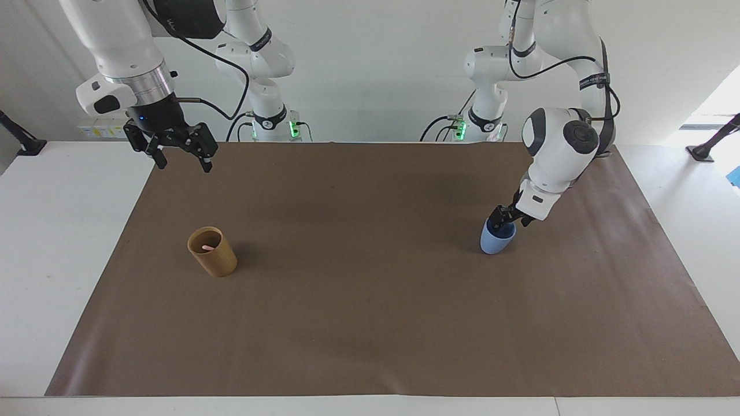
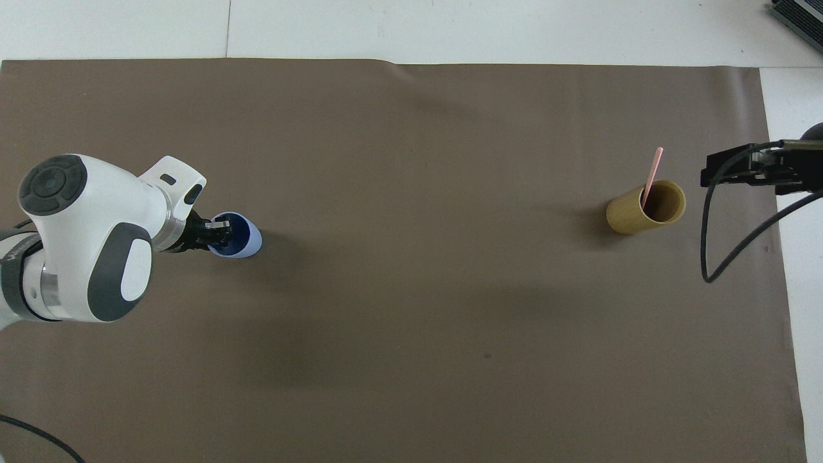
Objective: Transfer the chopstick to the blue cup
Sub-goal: 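Carry the blue cup toward the table center and release it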
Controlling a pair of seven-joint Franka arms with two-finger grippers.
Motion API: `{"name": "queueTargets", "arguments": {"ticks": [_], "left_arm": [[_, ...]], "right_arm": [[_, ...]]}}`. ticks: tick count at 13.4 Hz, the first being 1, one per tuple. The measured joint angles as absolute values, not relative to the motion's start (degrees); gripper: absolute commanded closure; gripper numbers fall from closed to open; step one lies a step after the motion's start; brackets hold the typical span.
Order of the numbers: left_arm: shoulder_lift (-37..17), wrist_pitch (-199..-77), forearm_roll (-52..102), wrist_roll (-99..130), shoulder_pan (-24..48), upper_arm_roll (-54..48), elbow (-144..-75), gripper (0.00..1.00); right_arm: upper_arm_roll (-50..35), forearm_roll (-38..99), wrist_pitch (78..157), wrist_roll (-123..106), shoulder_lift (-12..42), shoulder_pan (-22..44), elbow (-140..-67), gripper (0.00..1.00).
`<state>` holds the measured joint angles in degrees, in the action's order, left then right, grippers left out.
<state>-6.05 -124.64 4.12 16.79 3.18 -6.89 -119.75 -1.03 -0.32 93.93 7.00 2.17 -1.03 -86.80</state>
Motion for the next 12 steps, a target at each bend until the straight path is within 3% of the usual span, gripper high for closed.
{"name": "queueTargets", "arguments": {"ticks": [6, 9, 12], "left_arm": [[-5.4, -123.2, 4.1, 15.6, 3.2, -7.0, -115.2, 1.0], [-3.2, -109.0, 4.1, 15.5, 5.5, -7.4, -105.7, 1.0], [-2.2, -101.5, 3.6, 19.4, 12.9, -7.7, -100.4, 1.0]], "right_arm": [[-1.0, -0.3, 93.9, 7.0, 1.2, -1.1, -88.3, 0.0], [-1.0, -0.3, 93.9, 7.0, 1.0, -1.1, -88.6, 0.0], [-1.0, -0.3, 93.9, 7.0, 1.0, -1.1, -88.6, 0.0]]}}
